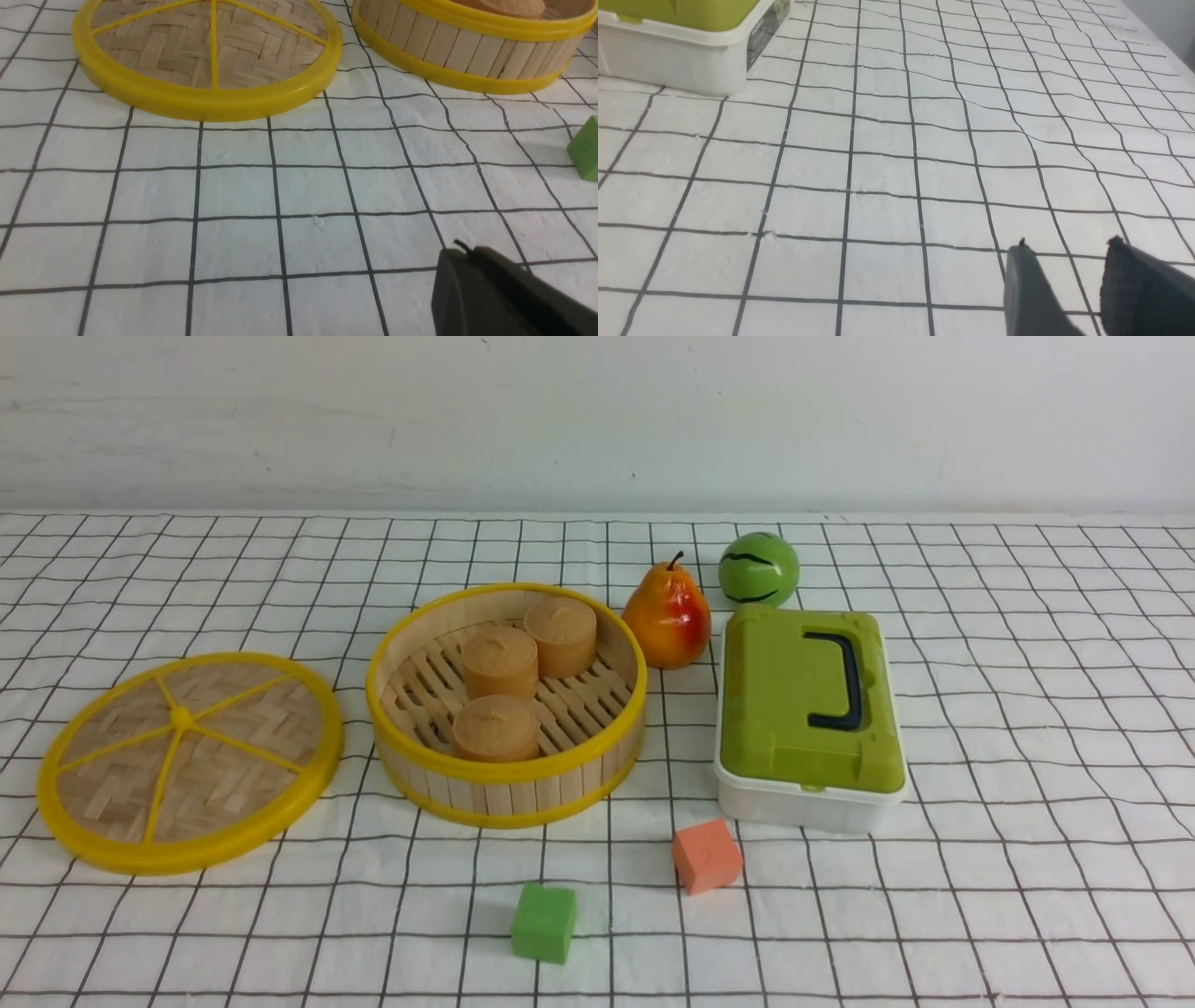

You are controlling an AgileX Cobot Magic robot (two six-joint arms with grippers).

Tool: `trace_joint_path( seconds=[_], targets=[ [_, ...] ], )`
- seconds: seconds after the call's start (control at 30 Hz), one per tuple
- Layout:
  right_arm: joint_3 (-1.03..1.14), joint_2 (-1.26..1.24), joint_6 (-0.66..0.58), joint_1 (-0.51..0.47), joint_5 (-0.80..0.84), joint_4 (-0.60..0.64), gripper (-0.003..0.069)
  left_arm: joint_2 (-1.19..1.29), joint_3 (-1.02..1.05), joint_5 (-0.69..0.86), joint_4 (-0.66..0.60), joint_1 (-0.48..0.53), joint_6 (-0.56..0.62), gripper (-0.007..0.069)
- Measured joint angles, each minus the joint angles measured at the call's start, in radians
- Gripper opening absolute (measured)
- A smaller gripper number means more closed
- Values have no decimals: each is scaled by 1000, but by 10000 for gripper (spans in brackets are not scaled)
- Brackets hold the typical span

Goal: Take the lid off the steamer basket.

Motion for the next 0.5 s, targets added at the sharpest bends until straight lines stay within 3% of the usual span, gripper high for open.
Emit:
trace_joint_path(
  seconds=[0.5],
  targets=[
    [0, 0, 0, 0, 0, 0, 239, 0, 0, 0, 0, 0, 0, 4]
  ],
)
